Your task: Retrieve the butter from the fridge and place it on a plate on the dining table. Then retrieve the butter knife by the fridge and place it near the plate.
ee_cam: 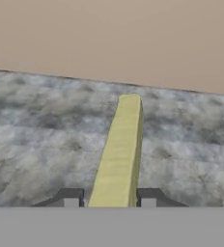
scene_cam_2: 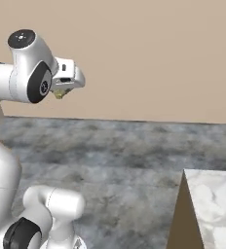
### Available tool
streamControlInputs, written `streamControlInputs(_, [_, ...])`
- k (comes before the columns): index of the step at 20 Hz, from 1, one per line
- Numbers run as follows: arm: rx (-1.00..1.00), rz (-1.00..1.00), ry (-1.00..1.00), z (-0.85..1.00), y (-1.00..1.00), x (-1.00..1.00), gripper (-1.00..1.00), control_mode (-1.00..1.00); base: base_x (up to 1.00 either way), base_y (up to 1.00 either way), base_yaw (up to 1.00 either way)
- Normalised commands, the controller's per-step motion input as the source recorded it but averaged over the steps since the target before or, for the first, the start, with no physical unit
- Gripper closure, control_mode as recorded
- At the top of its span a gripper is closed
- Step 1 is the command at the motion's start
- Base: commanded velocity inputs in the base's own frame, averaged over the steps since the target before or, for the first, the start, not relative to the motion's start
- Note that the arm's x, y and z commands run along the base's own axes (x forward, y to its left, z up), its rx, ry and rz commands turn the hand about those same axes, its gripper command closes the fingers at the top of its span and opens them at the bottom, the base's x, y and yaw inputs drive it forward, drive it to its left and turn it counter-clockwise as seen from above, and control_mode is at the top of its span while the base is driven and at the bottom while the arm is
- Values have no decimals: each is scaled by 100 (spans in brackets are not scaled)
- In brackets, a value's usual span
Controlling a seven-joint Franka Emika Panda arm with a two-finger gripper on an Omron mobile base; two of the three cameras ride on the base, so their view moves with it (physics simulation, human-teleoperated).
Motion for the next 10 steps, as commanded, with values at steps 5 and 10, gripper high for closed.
streamControlInputs(5, [0,0,0,0,0,0,100,100,79,27,-64])
streamControlInputs(10, [0,0,0,0,0,0,100,100,77,56,-62])
